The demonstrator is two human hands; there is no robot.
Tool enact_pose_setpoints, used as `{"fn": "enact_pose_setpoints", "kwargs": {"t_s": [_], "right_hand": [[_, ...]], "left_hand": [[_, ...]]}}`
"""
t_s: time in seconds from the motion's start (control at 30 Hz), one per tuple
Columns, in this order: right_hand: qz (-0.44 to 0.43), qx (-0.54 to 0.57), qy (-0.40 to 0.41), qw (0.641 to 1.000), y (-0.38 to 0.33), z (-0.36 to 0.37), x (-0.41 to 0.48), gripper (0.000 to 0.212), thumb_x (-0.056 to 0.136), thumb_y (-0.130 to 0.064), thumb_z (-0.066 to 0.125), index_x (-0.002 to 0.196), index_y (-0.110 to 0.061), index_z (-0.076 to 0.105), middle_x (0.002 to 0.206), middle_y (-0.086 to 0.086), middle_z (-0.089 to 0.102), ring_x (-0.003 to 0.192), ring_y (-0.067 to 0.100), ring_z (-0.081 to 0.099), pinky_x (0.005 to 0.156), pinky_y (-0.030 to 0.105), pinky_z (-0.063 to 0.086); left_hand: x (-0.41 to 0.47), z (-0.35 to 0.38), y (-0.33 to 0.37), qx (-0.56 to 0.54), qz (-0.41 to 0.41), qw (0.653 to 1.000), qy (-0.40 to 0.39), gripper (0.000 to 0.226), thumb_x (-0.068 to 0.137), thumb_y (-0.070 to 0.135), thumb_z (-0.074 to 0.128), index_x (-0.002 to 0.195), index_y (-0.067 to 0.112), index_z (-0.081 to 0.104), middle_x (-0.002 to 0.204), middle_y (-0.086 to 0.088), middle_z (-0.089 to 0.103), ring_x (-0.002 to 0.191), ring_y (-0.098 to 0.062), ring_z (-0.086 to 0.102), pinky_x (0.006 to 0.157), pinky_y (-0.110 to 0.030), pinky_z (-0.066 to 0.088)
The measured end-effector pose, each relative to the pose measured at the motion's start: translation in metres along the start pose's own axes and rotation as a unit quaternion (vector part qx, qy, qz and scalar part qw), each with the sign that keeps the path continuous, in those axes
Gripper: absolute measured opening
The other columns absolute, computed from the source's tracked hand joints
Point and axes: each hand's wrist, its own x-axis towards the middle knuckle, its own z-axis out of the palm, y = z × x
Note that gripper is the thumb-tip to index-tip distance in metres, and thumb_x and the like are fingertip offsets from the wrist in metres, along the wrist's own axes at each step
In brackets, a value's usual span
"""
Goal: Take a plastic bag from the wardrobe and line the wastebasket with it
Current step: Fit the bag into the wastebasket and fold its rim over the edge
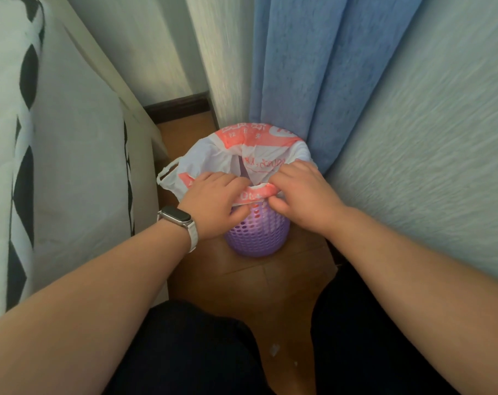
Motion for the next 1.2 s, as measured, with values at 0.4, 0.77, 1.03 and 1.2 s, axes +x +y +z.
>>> {"fn": "enact_pose_setpoints", "kwargs": {"t_s": [0.4,0.77,1.03,1.2], "right_hand": [[0.028,0.06,0.064,0.996,0.0,-0.005,0.006,0.028,0.083,-0.042,0.054,0.088,-0.016,0.063,0.087,0.002,0.061,0.087,0.027,0.057,0.079,0.039,0.044],[0.103,0.269,0.22,0.932,-0.006,-0.039,0.014,0.044,0.089,-0.041,0.05,0.118,-0.011,0.063,0.121,-0.001,0.06,0.114,0.016,0.055,0.102,0.026,0.039],[0.103,0.27,0.236,0.928,-0.008,-0.047,0.017,0.052,0.081,-0.048,0.06,0.121,-0.014,0.062,0.124,-0.003,0.057,0.119,0.015,0.052,0.105,0.031,0.039],[0.094,0.28,0.248,0.923,-0.006,-0.05,0.019,0.046,0.081,-0.045,0.061,0.117,-0.017,0.063,0.121,-0.004,0.056,0.117,0.015,0.052,0.105,0.032,0.039]], "left_hand": [[0.006,-0.013,0.011,-0.001,0.0,0.997,0.072,0.014,0.09,0.021,0.061,0.1,0.013,0.067,0.094,-0.006,0.069,0.09,-0.029,0.063,0.086,-0.04,0.045],[0.025,-0.084,-0.002,-0.076,0.019,0.993,0.089,0.021,0.096,0.025,0.05,0.108,0.016,0.066,0.093,0.0,0.063,0.091,-0.024,0.059,0.082,-0.04,0.047],[0.023,-0.115,-0.022,-0.111,0.091,0.985,0.091,0.011,0.091,0.023,0.056,0.087,0.018,0.066,0.08,0.011,0.061,0.076,-0.008,0.055,0.073,-0.031,0.044],[0.021,-0.121,-0.018,-0.168,0.051,0.979,0.105,0.01,0.091,0.024,0.052,0.086,0.025,0.06,0.081,0.012,0.06,0.078,-0.007,0.057,0.07,-0.02,0.043]]}}
